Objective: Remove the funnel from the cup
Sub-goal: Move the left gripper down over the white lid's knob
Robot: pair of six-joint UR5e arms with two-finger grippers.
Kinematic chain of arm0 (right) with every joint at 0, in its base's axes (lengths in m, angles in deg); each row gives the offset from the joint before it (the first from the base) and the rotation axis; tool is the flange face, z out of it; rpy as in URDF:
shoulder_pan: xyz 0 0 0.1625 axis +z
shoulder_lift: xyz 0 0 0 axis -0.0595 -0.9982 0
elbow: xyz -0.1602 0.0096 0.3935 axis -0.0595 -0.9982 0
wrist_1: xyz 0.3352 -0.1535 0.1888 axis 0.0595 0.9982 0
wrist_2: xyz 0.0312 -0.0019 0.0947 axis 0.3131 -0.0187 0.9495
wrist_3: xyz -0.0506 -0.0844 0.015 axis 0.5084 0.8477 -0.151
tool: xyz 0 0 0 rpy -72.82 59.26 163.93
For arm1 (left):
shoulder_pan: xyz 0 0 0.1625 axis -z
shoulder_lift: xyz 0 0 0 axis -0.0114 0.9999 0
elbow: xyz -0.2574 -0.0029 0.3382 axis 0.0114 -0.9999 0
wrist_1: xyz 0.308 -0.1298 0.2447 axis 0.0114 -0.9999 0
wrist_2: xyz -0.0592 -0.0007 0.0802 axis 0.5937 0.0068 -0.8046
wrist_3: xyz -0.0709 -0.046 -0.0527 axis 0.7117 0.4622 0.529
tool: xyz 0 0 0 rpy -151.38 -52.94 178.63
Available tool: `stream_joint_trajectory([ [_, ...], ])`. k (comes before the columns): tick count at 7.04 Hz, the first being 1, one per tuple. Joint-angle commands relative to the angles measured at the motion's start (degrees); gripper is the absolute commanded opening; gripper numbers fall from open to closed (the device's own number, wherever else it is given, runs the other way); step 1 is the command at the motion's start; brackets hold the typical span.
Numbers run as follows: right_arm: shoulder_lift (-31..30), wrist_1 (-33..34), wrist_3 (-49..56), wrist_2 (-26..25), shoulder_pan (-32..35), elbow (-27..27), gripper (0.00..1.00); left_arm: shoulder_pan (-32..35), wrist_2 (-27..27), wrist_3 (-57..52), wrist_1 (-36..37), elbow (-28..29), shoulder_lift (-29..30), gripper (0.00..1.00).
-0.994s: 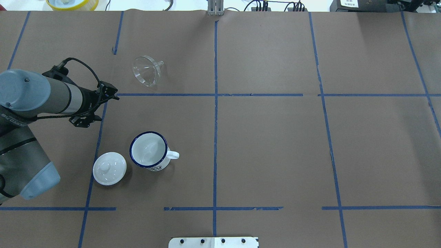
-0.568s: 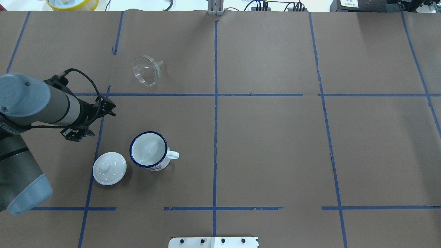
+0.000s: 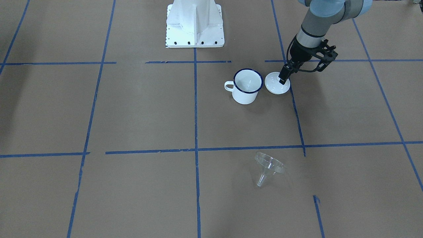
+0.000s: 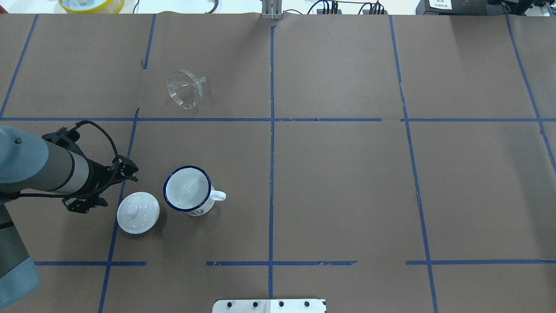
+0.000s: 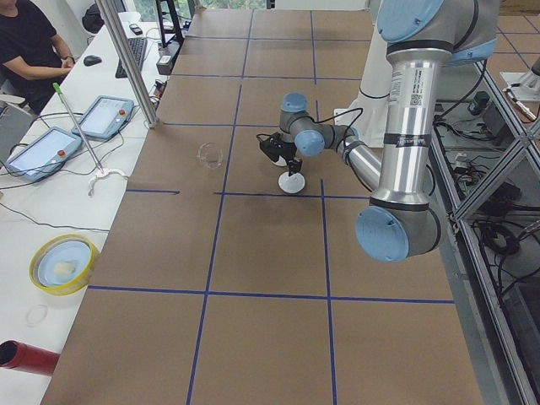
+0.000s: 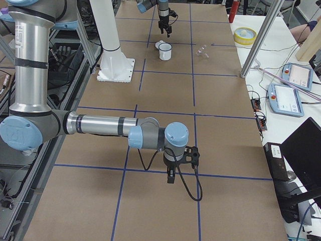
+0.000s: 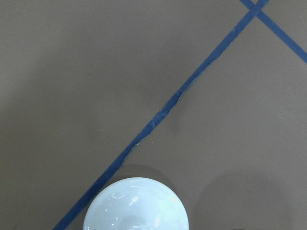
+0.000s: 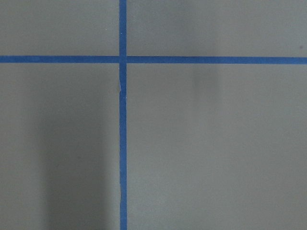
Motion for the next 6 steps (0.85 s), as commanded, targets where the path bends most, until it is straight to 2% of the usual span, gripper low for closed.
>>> stream_joint_trajectory([
  [1,0.0,0.0,0.0,0.0,0.0,0.03,1.0,-0.43,1.38,0.31,-0.32,-0.31,-0.51,0.9],
  [3,0.0,0.0,0.0,0.0,0.0,-0.06,1.0,-0.78,2.62,0.49,-0.32,0.65,-0.43,0.9],
  [4,0.0,0.0,0.0,0.0,0.0,0.03,1.0,-2.17,2.62,0.31,-2.06,3.27,-0.16,0.9],
  [5,0.0,0.0,0.0,0.0,0.0,0.03,1.0,-2.36,2.71,0.66,-5.64,4.42,-0.07,0.88],
  [6,0.0,0.0,0.0,0.0,0.0,0.03,1.0,-2.54,2.71,0.58,-5.77,4.87,0.01,0.83],
])
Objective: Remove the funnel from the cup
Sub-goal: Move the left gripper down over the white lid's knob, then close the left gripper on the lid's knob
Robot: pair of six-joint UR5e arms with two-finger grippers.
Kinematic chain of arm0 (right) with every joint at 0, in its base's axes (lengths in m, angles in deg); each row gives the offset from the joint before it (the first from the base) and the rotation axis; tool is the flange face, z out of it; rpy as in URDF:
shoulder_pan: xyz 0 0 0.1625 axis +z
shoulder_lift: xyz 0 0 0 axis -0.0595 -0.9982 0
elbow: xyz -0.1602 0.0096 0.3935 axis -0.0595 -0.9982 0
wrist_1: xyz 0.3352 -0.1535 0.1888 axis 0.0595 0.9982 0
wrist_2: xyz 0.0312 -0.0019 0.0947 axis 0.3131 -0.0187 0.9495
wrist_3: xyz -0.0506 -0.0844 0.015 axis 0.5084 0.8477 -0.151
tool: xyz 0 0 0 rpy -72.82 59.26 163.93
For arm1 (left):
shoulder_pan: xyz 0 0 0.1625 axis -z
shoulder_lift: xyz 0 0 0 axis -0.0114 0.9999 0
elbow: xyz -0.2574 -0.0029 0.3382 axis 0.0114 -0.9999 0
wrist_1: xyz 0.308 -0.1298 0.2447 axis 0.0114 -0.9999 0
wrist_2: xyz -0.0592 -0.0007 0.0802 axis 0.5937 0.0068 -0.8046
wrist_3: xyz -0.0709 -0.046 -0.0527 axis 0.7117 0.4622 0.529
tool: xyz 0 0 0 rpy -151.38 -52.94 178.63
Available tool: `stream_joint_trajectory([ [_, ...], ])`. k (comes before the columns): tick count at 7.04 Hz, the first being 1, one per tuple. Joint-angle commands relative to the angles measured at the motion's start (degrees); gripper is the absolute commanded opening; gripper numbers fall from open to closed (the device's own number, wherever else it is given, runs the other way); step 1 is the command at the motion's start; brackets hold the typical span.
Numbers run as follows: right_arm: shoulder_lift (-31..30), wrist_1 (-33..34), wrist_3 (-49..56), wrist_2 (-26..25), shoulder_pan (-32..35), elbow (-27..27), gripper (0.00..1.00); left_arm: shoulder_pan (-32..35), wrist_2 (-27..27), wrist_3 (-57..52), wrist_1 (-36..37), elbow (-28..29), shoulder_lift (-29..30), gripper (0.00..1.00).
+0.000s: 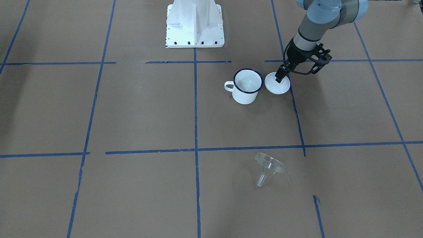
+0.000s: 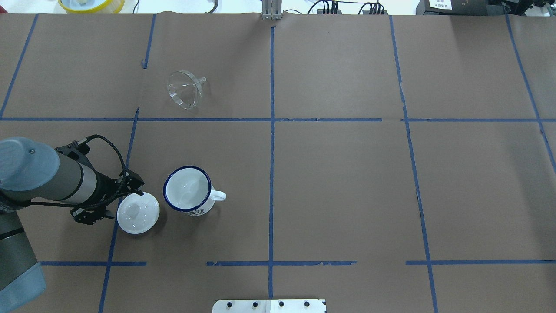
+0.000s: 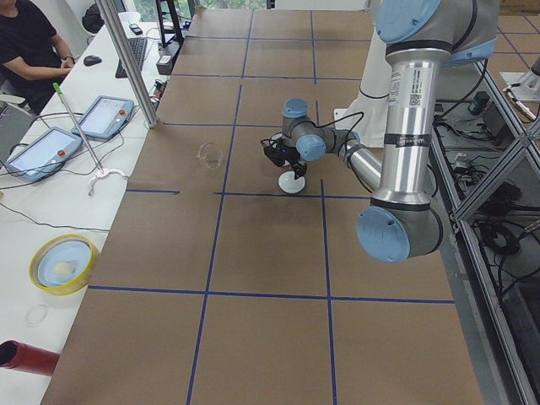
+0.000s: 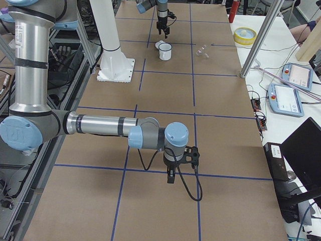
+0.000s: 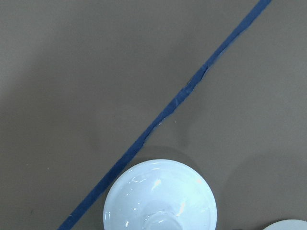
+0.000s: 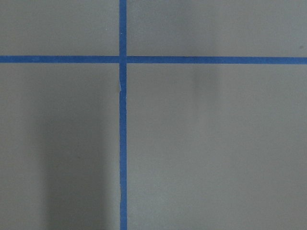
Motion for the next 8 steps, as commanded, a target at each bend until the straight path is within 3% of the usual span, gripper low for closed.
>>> stream_joint_trajectory([
  [1,0.0,0.0,0.0,0.0,0.0,0.01,1.0,-0.89,0.05,0.3,-1.42,1.11,0.13,0.73],
  [2,0.0,0.0,0.0,0.0,0.0,-0.07,1.0,-2.89,0.05,0.39,-1.33,1.72,0.13,0.66],
  [4,0.0,0.0,0.0,0.0,0.0,0.01,1.0,-3.26,-0.04,0.39,-1.33,2.17,0.13,0.63],
  [5,0.0,0.0,0.0,0.0,0.0,-0.07,1.0,-3.18,-0.04,0.39,-1.16,1.99,0.13,0.52],
  [6,0.0,0.0,0.0,0.0,0.0,0.01,1.0,-3.18,-0.12,0.39,-1.16,1.73,0.04,0.49],
  [8,0.0,0.0,0.0,0.0,0.0,0.01,1.0,-3.0,-0.56,0.3,-1.16,1.55,0.21,0.56],
])
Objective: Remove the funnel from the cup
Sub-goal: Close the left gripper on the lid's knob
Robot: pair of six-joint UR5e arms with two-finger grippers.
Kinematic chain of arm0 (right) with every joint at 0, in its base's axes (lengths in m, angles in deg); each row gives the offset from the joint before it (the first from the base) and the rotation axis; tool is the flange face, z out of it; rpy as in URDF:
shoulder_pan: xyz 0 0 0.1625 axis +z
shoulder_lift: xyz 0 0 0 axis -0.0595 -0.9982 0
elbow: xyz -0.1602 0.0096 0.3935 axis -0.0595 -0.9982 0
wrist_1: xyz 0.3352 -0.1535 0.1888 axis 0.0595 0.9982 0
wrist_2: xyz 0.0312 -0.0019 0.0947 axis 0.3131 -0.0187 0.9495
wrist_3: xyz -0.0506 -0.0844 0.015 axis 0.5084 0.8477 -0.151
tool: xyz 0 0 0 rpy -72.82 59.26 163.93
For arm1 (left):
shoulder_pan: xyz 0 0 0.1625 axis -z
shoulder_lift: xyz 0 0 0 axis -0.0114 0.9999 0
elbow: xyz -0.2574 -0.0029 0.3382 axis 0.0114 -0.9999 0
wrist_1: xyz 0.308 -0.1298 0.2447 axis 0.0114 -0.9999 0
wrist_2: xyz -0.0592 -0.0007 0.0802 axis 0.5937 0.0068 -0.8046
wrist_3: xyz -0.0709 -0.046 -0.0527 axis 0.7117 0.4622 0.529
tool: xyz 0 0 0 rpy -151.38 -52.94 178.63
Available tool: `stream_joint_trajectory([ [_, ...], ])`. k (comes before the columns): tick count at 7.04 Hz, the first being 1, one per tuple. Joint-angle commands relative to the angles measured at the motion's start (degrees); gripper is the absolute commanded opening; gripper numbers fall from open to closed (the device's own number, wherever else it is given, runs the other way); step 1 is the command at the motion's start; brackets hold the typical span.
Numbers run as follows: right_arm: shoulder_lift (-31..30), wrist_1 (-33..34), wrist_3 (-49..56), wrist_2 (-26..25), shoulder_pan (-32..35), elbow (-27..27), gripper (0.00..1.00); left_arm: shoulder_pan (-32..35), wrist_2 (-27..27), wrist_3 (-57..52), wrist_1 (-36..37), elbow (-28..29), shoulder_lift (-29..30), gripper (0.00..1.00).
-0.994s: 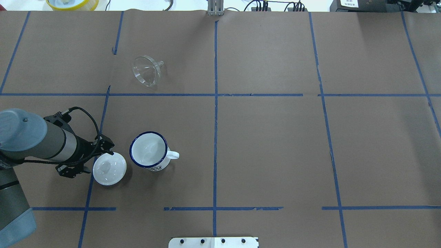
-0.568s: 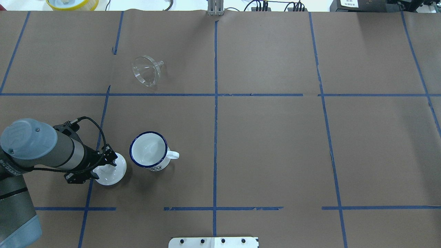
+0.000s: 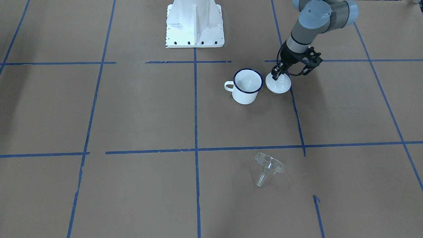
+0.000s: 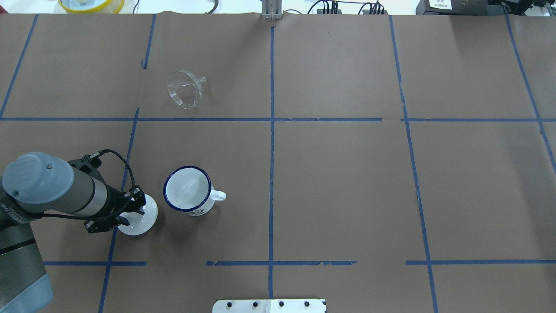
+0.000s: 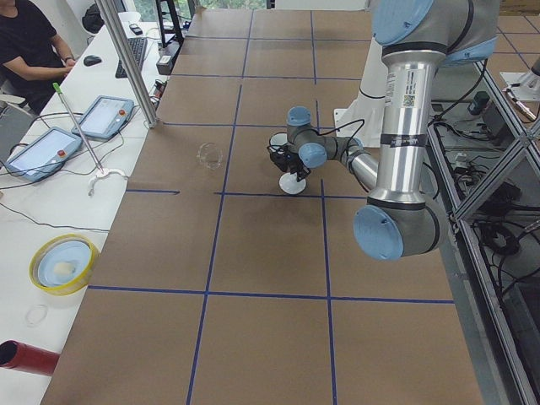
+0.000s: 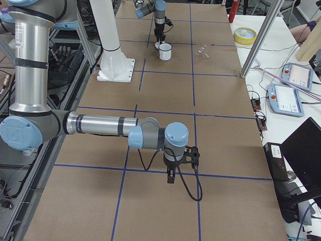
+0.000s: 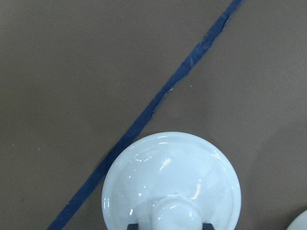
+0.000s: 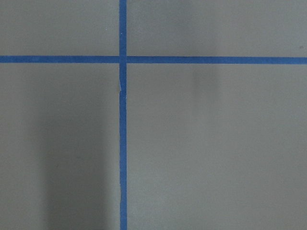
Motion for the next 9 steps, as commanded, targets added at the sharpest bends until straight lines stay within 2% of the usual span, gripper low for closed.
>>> stream_joint_trajectory([
  [1,0.0,0.0,0.0,0.0,0.0,0.01,1.0,0.07,-0.35,-0.07,0.1,-0.05,0.12,0.59],
  [7,0.0,0.0,0.0,0.0,0.0,0.01,1.0,0.59,-0.7,-0.42,0.36,-0.14,-0.06,0.57],
  [8,0.0,0.0,0.0,0.0,0.0,0.01,1.0,0.59,-0.7,-0.51,0.36,-0.05,-0.14,0.52],
  [9,0.0,0.0,0.0,0.0,0.0,0.01,1.0,0.59,-0.79,-0.51,0.36,-0.05,-0.23,0.41],
])
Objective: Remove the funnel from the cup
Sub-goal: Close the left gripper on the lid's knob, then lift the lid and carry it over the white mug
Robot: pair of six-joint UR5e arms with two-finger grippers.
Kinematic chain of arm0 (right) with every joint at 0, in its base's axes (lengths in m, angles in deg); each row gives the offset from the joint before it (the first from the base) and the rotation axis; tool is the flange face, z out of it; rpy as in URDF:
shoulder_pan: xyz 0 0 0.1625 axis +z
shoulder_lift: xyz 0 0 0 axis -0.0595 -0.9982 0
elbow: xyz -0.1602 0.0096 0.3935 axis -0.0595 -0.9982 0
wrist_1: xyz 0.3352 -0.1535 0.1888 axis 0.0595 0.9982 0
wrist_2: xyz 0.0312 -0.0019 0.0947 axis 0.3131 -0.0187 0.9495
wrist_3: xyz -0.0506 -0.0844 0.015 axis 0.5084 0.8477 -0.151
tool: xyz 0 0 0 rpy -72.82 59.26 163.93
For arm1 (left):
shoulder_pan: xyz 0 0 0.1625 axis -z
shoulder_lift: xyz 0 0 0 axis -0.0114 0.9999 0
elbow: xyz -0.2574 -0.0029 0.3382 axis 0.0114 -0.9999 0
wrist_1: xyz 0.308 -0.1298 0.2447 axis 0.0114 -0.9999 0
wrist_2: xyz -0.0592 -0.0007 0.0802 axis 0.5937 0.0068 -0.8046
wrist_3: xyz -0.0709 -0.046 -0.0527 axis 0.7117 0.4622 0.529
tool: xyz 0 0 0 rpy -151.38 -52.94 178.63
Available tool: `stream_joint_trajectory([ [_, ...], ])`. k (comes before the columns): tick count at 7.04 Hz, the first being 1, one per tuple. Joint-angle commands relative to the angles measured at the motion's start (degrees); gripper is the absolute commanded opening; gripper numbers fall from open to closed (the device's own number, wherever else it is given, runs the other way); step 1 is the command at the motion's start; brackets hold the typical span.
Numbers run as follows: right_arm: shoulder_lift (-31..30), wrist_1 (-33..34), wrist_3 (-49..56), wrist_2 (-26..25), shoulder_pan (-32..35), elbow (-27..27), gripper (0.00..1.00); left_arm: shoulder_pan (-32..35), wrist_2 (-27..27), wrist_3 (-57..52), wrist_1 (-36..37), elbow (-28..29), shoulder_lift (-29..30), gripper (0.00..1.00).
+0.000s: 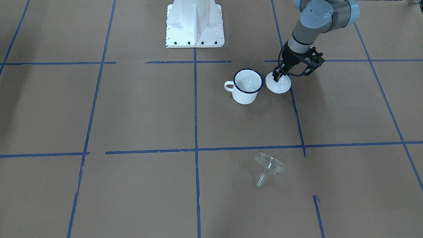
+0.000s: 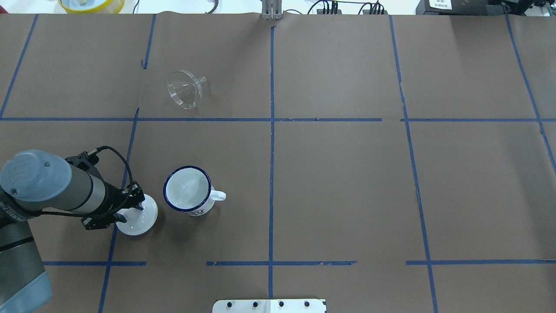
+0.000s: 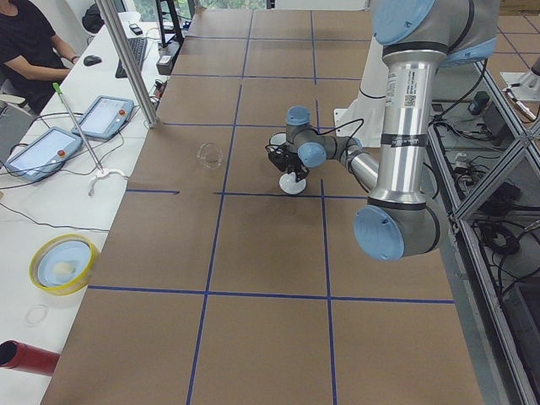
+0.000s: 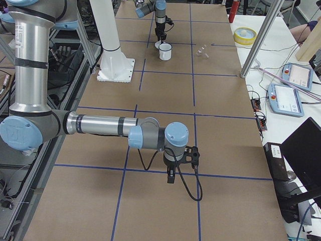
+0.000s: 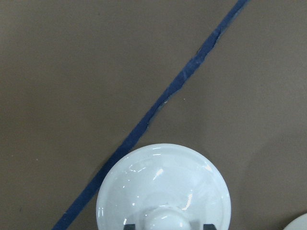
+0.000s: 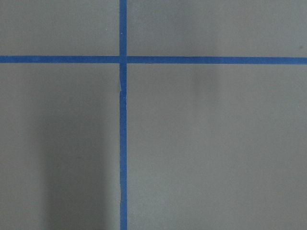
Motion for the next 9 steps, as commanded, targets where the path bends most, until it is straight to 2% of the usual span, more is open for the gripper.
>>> stream_joint_trajectory([
  [1,0.0,0.0,0.0,0.0,0.0,-0.09,1.0,0.0,-0.07,-0.13,0.09,-0.05,-0.02,0.02],
  [3,0.0,0.0,0.0,0.0,0.0,0.0,1.0,1.92,-0.86,-0.13,1.14,-1.44,-0.02,0.0],
  [5,0.0,0.0,0.0,0.0,0.0,0.0,1.0,6.32,-0.86,-0.13,13.74,-10.81,1.21,0.0],
  [6,0.0,0.0,0.0,0.0,0.0,0.0,1.0,8.51,-0.86,-0.3,22.33,-13.73,5.91,0.0],
  [8,0.0,0.0,0.0,0.0,0.0,0.0,1.0,8.8,-0.77,-0.13,33.62,-11.4,18.56,0.0],
  [9,0.0,0.0,0.0,0.0,0.0,0.0,1.0,8.62,-0.69,0.3,36.19,-8.52,23.31,0.0],
])
